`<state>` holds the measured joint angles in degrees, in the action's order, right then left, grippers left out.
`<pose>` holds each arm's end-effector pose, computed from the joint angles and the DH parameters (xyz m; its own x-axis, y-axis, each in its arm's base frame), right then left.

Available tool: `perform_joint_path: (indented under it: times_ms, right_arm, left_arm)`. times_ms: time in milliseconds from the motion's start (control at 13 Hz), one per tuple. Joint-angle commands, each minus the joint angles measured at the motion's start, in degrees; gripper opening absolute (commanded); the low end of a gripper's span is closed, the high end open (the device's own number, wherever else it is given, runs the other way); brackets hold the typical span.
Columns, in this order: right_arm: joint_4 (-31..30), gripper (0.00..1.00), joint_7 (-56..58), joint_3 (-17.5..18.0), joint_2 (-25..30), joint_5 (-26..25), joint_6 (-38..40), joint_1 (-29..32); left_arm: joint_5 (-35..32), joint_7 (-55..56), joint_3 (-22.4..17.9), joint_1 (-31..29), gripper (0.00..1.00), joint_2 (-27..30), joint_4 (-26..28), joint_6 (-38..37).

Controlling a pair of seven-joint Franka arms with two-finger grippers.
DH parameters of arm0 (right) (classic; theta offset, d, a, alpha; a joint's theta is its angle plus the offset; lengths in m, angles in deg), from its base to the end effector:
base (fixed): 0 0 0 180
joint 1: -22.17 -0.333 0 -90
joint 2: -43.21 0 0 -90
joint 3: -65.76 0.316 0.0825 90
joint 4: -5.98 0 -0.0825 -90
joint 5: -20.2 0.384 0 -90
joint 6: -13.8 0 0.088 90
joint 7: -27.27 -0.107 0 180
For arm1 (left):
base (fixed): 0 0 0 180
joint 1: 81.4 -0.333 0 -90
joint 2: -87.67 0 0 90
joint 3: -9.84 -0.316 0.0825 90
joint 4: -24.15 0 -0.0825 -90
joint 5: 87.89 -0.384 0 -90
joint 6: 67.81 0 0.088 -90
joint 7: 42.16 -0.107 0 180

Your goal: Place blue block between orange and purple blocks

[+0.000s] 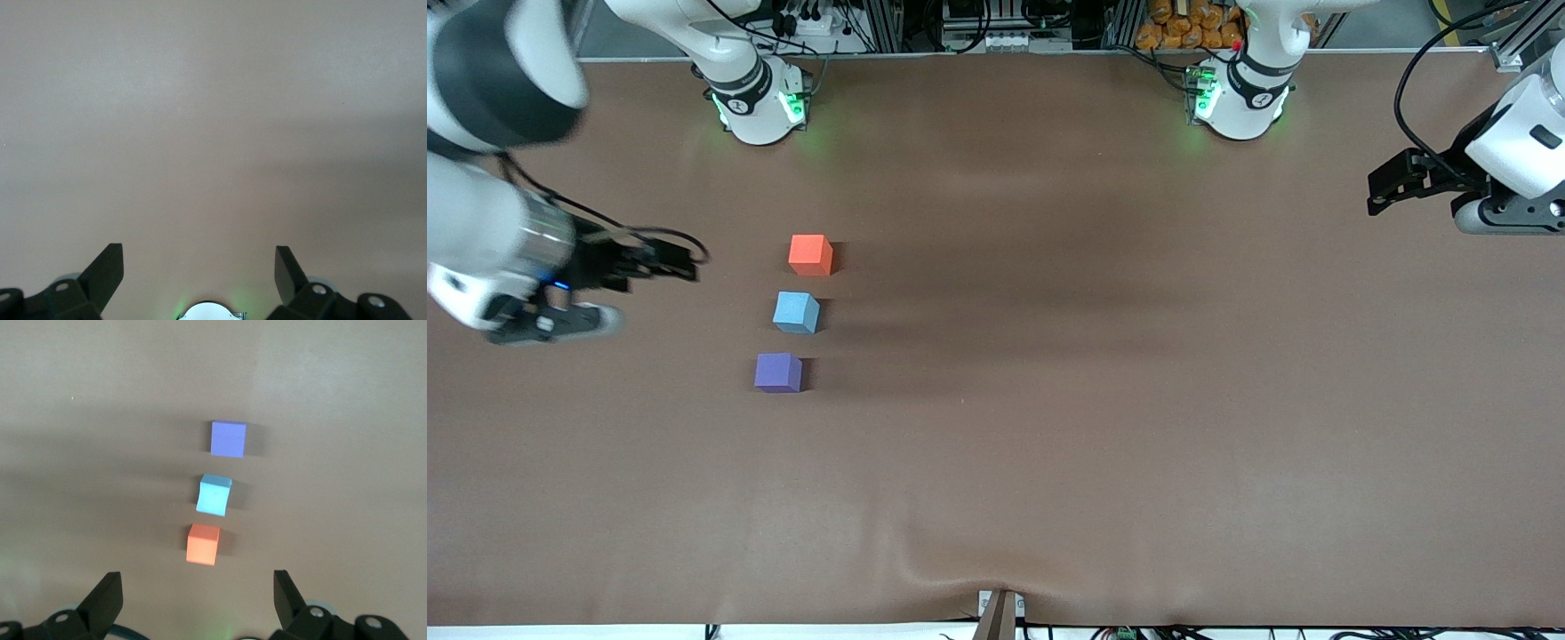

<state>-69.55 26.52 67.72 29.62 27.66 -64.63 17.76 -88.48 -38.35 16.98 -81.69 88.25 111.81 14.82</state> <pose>0.5985 0.0802 0.5889 0.9750 0.1225 -0.1852 0.0982 -0.9859 -0.1354 0.5343 -0.0634 0.6382 0.9957 -0.0513 -0.0767 -0.0527 -0.9985 -0.0167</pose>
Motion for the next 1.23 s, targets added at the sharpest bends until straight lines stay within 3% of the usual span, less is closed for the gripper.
perform_joint_path:
  times_ms: [0, 154, 308, 385, 692, 1000, 1154]
  right_arm:
    - [7.9, 1.00, 0.7, 7.6, -0.6, 0.0, 6.9, 7.4]
    - [8.6, 1.00, 2.1, 7.2, -0.4, -1.2, 8.8, 8.0]
    - [11.6, 1.00, 3.5, 6.2, 0.4, -6.0, 9.3, 7.3]
    - [10.8, 1.00, 3.5, 6.0, 3.7, -6.7, 9.3, 6.9]
    - [-6.5, 1.00, 3.5, 5.2, 14.8, -6.1, -0.7, 6.7]
    - [-8.1, 1.00, 8.6, 0.5, 16.0, -4.2, 0.4, 4.8]
    - [-8.1, 1.00, 9.7, 0.3, 16.0, -4.2, 0.3, 4.8]
  left_arm:
    - [-0.2, 0.0, 0.2, -0.4, 1.00, 0.7, 0.1, -0.3]
    - [-0.2, 0.0, 0.2, -0.4, 1.00, 0.7, 0.1, -0.2]
    - [-0.2, 0.0, 0.2, -0.4, 1.00, 0.7, 0.1, -0.3]
    - [-0.2, 0.0, 0.2, -0.4, 1.00, 0.7, 0.1, -0.3]
    - [-0.2, 0.0, 0.2, -0.4, 1.00, 0.7, 0.1, -0.3]
    - [-0.3, 0.0, 0.2, -0.4, 1.00, 0.7, 0.1, -0.3]
    - [-0.3, 0.0, 0.2, -0.4, 1.00, 0.7, 0.1, -0.2]
